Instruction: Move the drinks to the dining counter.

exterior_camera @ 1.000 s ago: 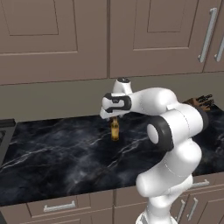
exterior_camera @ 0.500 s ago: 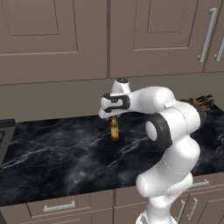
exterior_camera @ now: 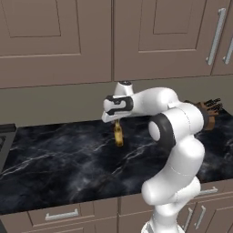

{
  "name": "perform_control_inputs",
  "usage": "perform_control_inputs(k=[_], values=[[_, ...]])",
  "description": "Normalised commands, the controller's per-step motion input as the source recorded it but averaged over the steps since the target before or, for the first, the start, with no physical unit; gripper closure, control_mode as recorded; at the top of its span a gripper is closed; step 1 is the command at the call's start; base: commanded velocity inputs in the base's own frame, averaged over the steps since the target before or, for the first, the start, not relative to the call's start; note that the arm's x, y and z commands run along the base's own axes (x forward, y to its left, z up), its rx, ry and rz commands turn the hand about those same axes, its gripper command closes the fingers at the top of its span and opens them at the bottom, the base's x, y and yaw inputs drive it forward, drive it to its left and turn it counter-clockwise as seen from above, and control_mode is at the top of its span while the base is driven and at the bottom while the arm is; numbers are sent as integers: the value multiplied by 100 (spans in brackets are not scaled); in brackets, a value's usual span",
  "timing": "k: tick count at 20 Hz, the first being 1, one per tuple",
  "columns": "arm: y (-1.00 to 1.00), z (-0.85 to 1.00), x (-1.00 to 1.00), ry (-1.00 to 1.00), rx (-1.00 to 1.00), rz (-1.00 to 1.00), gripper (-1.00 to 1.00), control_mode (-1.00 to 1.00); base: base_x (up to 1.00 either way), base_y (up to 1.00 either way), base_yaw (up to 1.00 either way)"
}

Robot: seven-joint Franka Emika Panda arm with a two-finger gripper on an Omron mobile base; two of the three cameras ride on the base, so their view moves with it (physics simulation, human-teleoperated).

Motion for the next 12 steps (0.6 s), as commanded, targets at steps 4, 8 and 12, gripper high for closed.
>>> perform_control_inputs(k=[4,8,12], values=[[0,-45,-11,0,0,7,100,-100,0,0,0],[0,-6,-45,-8,0,1,100,-100,0,0,0],[0,0,-71,-12,0,0,100,-100,0,0,0]])
